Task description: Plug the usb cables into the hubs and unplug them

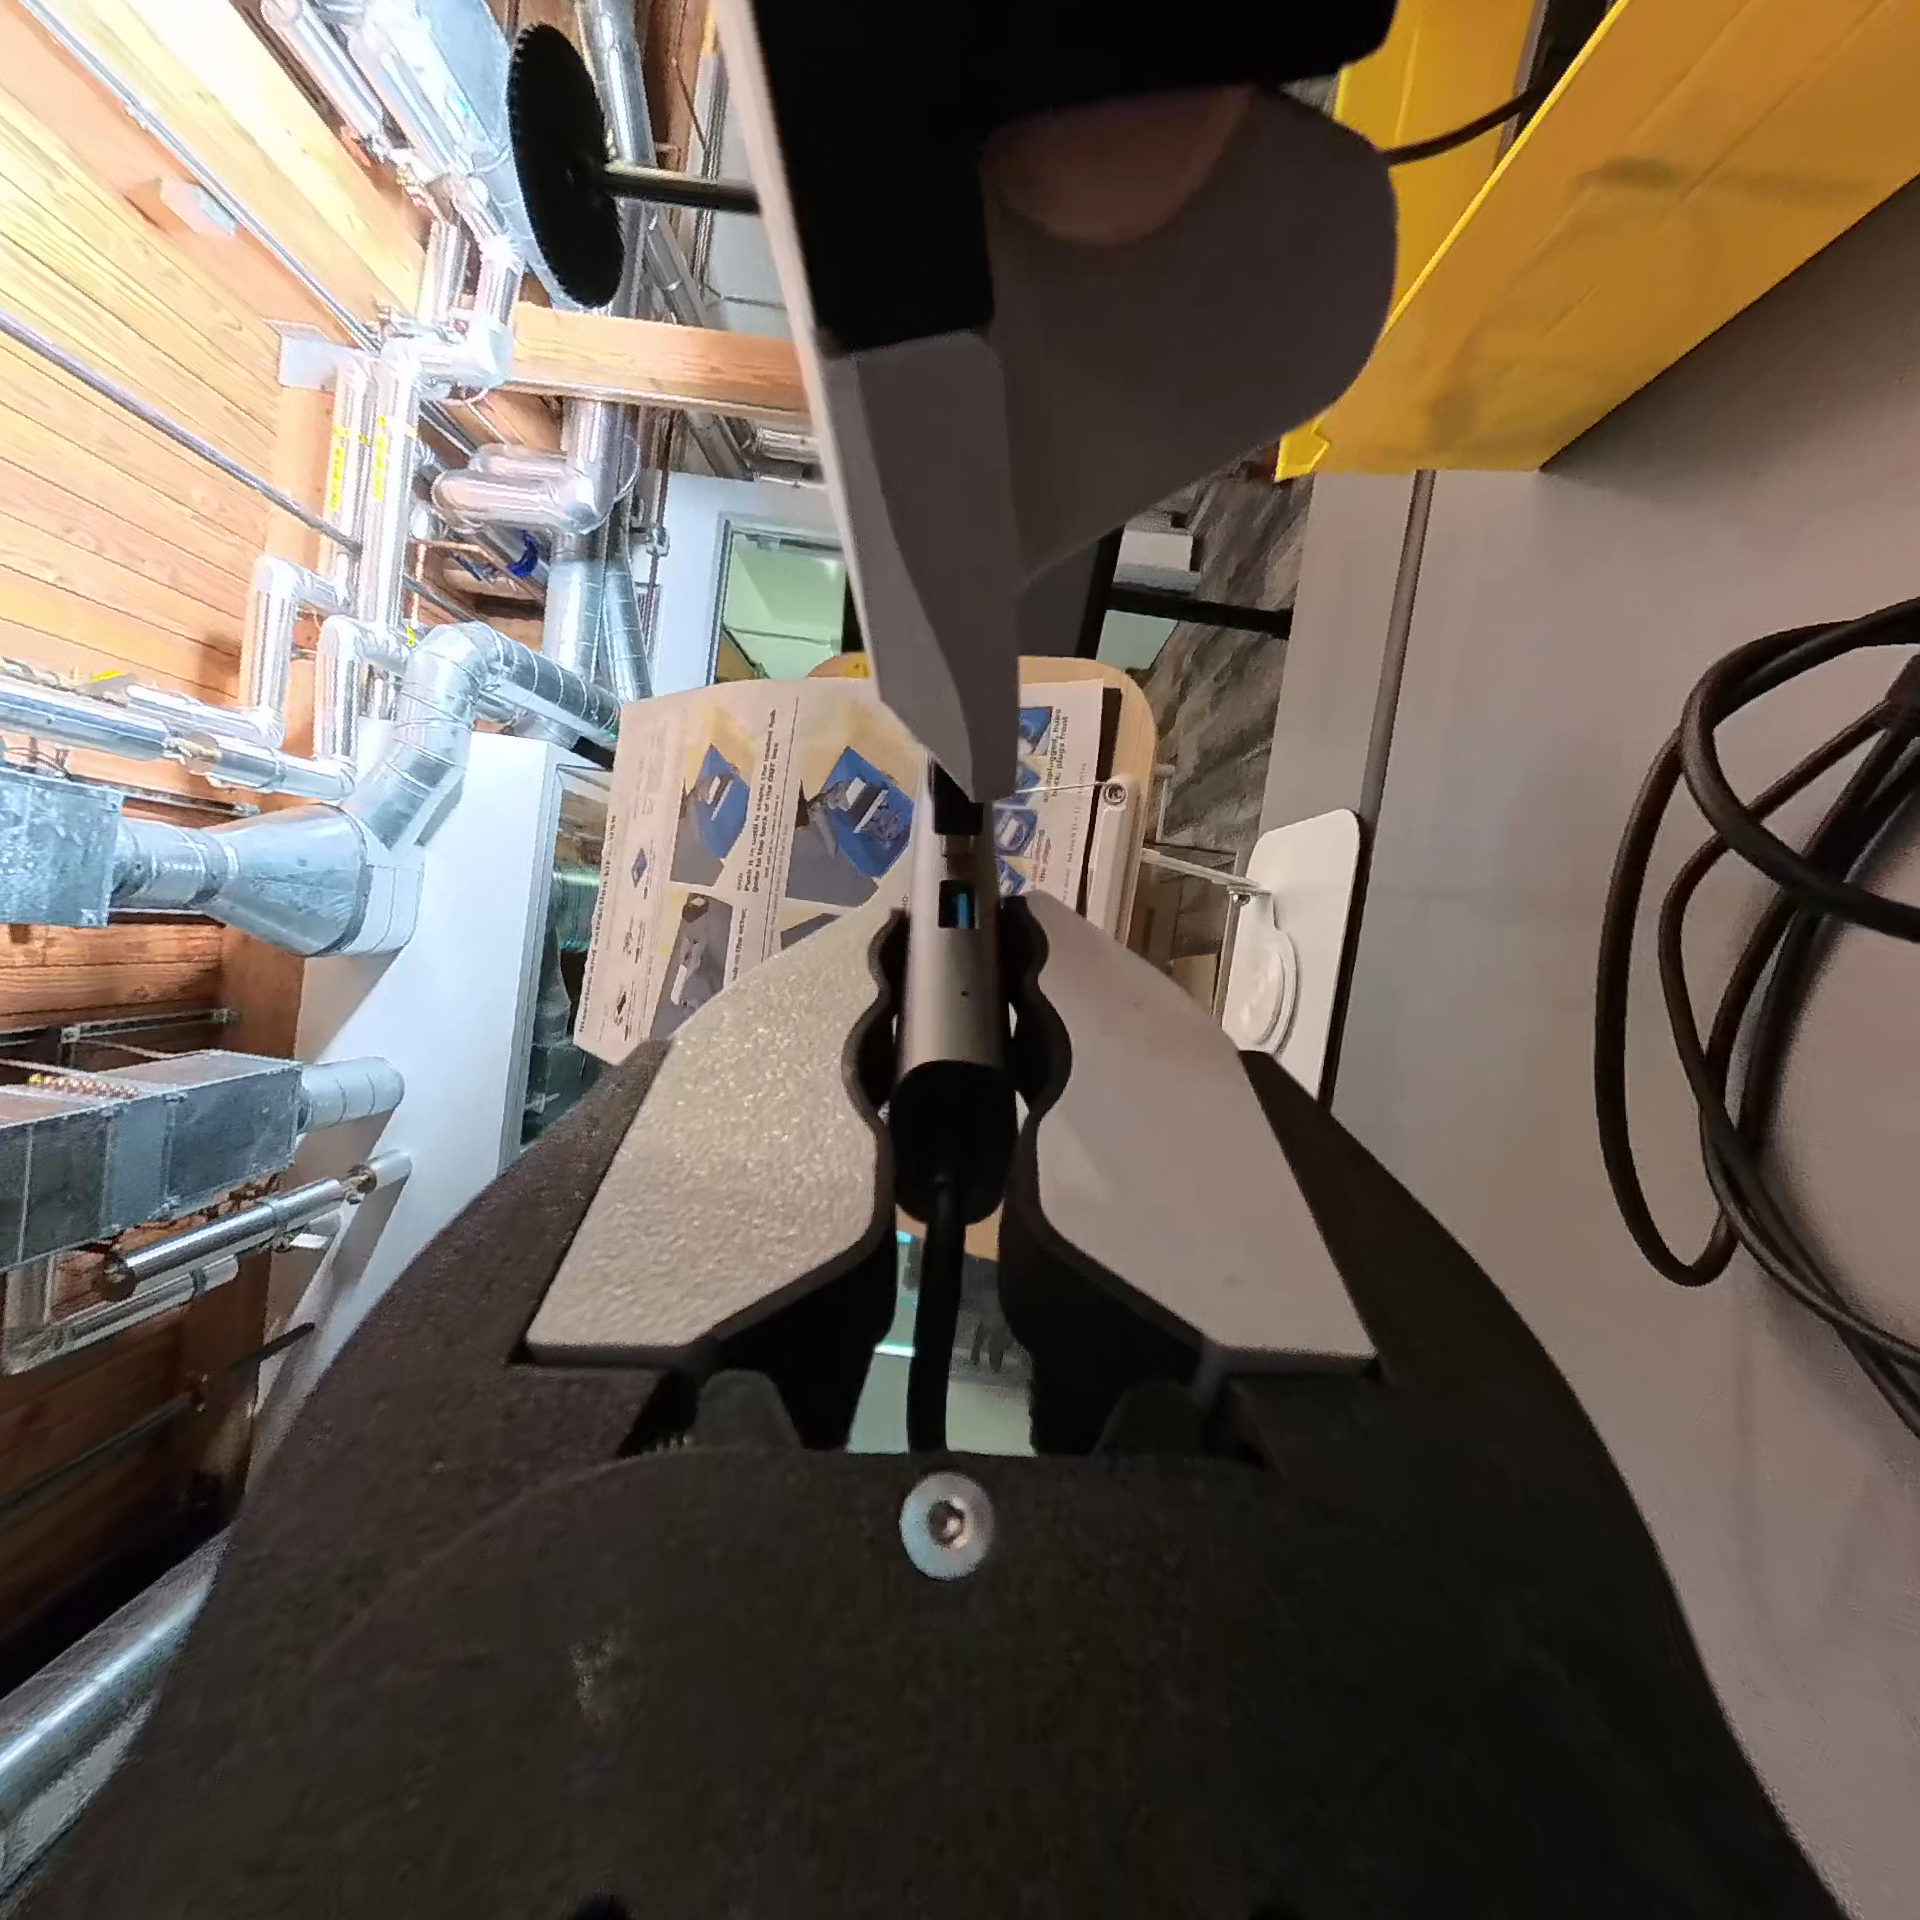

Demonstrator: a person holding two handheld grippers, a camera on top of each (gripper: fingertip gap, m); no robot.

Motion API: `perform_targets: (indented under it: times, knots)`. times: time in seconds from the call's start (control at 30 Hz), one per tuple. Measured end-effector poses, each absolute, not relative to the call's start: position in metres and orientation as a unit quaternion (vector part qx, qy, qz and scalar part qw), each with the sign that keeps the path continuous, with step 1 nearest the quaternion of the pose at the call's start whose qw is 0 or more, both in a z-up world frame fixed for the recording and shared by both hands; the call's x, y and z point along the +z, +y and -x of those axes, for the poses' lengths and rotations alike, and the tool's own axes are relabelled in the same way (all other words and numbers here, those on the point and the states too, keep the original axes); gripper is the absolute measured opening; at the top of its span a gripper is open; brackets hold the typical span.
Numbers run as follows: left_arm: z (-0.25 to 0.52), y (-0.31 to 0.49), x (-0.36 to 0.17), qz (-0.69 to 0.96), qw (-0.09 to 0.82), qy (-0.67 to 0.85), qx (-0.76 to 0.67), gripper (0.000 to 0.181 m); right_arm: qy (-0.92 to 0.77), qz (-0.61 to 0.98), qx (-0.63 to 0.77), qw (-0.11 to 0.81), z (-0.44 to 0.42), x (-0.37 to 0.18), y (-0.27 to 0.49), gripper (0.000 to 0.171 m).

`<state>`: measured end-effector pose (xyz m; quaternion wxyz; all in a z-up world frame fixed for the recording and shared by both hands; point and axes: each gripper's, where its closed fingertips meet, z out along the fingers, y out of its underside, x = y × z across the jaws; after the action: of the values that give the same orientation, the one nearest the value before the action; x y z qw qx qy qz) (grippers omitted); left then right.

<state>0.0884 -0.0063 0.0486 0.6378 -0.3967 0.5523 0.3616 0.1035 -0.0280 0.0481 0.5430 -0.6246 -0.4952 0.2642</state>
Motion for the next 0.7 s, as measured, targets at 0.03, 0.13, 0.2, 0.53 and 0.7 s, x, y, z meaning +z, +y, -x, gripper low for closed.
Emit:
perform_targets:
  times: [0.03, 0.13, 0.2, 0.53, 0.7]
  knots:
    - [-0.089, -0.008, 0.049, 0.393, 0.641, 0.553, 0.358, 0.017, -0.494, 0.623, 0.269, 0.544, -0.103, 0.049, -0.029, 0.017]
    - [-0.090, -0.011, 0.052, 0.395, 0.657, 0.548, 0.335, 0.017, -0.495, 0.617, 0.268, 0.550, -0.103, 0.053, -0.033, 0.017]
    - [-0.091, -0.013, 0.052, 0.397, 0.661, 0.548, 0.324, 0.017, -0.496, 0.612, 0.273, 0.552, -0.103, 0.054, -0.035, 0.017]
    - [-0.093, -0.018, 0.056, 0.390, 0.670, 0.542, 0.323, 0.017, -0.502, 0.596, 0.322, 0.537, -0.104, 0.057, -0.037, 0.017]
    - [-0.091, -0.017, 0.055, 0.393, 0.662, 0.541, 0.339, 0.017, -0.492, 0.605, 0.318, 0.540, -0.103, 0.055, -0.035, 0.017]
